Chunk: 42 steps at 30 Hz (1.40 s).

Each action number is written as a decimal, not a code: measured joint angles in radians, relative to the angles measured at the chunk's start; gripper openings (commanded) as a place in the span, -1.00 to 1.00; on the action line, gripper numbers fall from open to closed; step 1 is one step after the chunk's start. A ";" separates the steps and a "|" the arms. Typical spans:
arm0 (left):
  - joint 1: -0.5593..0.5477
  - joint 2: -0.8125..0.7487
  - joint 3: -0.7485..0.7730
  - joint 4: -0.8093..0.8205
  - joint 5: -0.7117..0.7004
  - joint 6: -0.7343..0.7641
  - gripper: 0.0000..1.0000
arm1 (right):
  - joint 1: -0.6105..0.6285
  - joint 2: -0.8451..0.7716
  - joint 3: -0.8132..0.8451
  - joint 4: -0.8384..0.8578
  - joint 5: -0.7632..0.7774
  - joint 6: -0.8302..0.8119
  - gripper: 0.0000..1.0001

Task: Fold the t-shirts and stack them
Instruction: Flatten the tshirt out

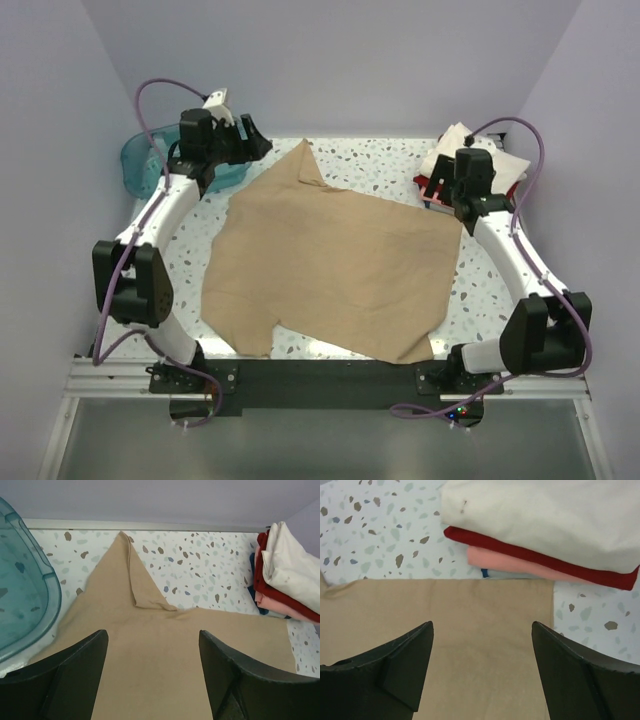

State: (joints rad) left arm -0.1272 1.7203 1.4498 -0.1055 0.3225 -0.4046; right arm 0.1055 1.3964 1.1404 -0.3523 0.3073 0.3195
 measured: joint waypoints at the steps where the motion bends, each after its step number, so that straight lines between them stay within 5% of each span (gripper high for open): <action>1: 0.000 -0.045 -0.043 -0.001 0.005 0.002 0.57 | 0.000 -0.013 -0.009 0.001 -0.035 0.011 0.65; 11: 0.000 -0.127 -0.396 -0.100 0.011 0.006 0.58 | 0.033 -0.124 -0.290 -0.026 -0.257 0.164 0.64; 22: 0.000 -0.131 -0.551 -0.148 -0.017 0.031 0.53 | 0.052 -0.121 -0.473 -0.040 -0.334 0.291 0.64; 42: 0.000 0.051 -0.440 -0.097 -0.037 0.050 0.49 | 0.054 0.105 -0.345 -0.067 -0.312 0.381 0.65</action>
State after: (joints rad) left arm -0.1268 1.7710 1.0096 -0.2028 0.2855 -0.3542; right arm 0.1593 1.5013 0.7956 -0.4191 -0.0044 0.7006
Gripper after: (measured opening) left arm 0.751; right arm 0.822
